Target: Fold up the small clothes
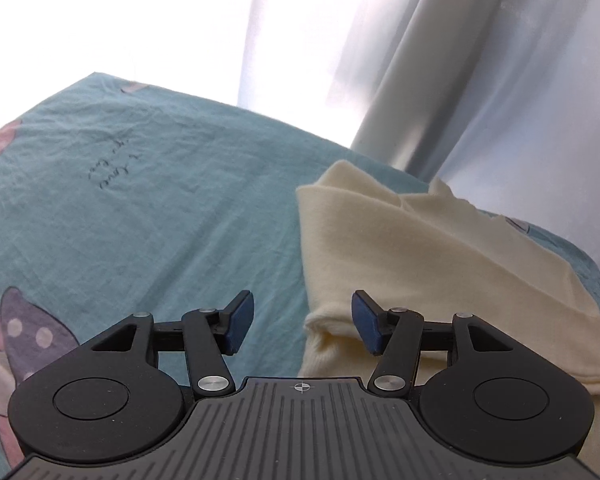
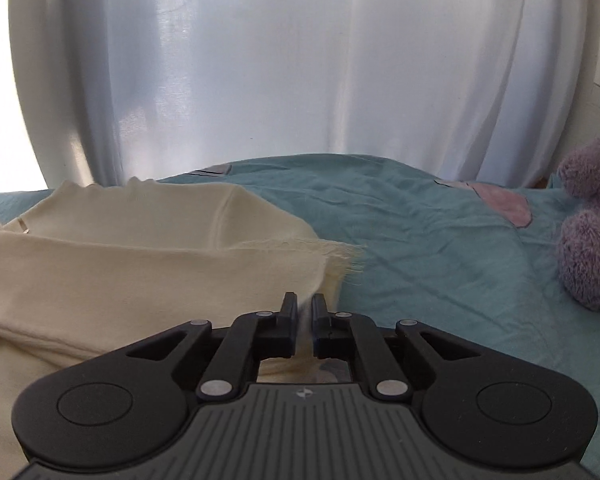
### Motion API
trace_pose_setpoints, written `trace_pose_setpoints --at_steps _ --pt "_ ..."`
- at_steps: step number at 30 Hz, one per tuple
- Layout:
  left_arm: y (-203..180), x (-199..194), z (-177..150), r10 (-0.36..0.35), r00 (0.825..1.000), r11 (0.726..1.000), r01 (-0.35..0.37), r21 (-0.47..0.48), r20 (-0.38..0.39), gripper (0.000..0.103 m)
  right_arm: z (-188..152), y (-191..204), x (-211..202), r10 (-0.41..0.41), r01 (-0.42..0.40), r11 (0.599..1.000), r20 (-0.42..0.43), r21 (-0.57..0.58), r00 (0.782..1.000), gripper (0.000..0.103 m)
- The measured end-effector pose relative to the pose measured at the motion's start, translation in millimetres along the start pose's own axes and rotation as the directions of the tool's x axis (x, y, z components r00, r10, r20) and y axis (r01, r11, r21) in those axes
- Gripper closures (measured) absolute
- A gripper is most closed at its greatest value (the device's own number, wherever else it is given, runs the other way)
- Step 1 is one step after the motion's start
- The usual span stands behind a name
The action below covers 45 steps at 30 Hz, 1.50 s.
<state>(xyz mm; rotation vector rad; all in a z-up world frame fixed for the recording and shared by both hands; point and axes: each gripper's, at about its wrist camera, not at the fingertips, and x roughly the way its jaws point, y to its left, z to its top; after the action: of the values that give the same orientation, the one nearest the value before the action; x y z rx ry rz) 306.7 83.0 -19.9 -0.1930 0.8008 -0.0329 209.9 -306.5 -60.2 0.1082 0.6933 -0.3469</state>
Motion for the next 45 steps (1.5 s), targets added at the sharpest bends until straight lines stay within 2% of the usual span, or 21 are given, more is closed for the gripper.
trace_pose_setpoints --at_steps 3,4,6,8,9,12,14,17,22,28,31,34,36,37,38,40,42,45 --pt "-13 -3 11 -0.028 0.999 0.998 0.026 0.049 0.027 0.042 5 -3 -7 -0.060 0.058 0.997 0.044 0.046 0.997 0.090" --pt "-19 0 14 -0.038 0.999 0.997 0.037 0.064 0.023 0.041 7 -2 -10 -0.037 0.033 0.998 0.063 0.059 0.997 0.090" --pt "-39 10 16 -0.072 0.997 0.991 0.071 0.112 0.006 0.036 13 8 -7 0.064 -0.068 0.996 0.057 0.054 0.996 0.090" --pt "-60 22 13 -0.104 0.995 0.982 0.104 0.157 -0.007 0.032 15 35 -1 0.174 -0.174 0.985 0.024 -0.017 0.984 0.090" --pt "-69 27 10 -0.107 0.994 0.977 0.108 0.182 -0.010 0.032 14 49 3 0.204 -0.203 0.977 0.017 -0.062 0.979 0.090" --pt "-93 44 -4 -0.104 0.994 0.949 0.109 0.297 -0.032 0.031 3 82 17 0.237 -0.235 0.959 -0.008 -0.159 0.972 0.090" --pt "-93 55 -12 -0.089 0.993 0.946 0.107 0.306 -0.072 0.032 -6 88 22 0.242 -0.239 0.954 -0.007 -0.179 0.970 0.089" --pt "-89 53 -17 -0.099 0.994 0.930 0.110 0.351 -0.048 0.032 -11 85 19 0.257 -0.249 0.943 0.008 -0.220 0.966 0.089" --pt "-85 51 -17 -0.099 0.993 0.927 0.114 0.356 -0.060 0.032 -8 69 8 0.209 -0.210 0.956 -0.027 -0.205 0.978 0.089" --pt "-87 53 -18 -0.088 0.995 0.925 0.101 0.366 -0.054 0.030 -17 37 1 0.187 -0.186 0.969 -0.005 -0.163 0.982 0.089" --pt "-89 44 -21 -0.070 0.996 0.926 0.085 0.368 -0.054 0.030 -9 25 -2 0.095 -0.095 0.989 -0.008 -0.110 0.995 0.089" --pt "-87 33 -25 -0.070 0.996 0.925 0.088 0.369 -0.061 0.029 -6 3 -10 0.103 -0.103 0.995 -0.018 -0.003 0.994 0.088" --pt "-84 27 -28 -0.079 0.995 0.928 0.098 0.360 -0.068 0.026 -6 -7 -16 0.075 -0.075 0.997 -0.023 0.037 0.997 0.080" --pt "-83 27 -29 -0.079 0.994 0.927 0.100 0.360 -0.073 0.025 -6 -10 -18 0.057 -0.056 0.997 -0.022 0.049 0.998 0.068" --pt "-83 28 -31 -0.070 0.994 0.928 0.094 0.361 -0.079 0.025 -7 -13 -19 0.058 -0.056 0.997 -0.026 0.058 0.998 0.067" --pt "-84 30 -32 -0.060 0.994 0.929 0.088 0.360 -0.088 0.025 -8 -13 -14 0.082 -0.079 0.995 -0.050 0.065 0.995 0.068" --pt "-85 32 -35 -0.051 0.995 0.926 0.079 0.368 -0.085 0.024 -9 -10 -6 0.097 -0.093 0.994 -0.070 0.051 0.993 0.075" --pt "-88 33 -38 -0.032 0.997 0.919 0.059 0.389 -0.077 0.022 -9 -5 6 0.055 -0.055 0.998 -0.053 0.011 0.997 0.075"
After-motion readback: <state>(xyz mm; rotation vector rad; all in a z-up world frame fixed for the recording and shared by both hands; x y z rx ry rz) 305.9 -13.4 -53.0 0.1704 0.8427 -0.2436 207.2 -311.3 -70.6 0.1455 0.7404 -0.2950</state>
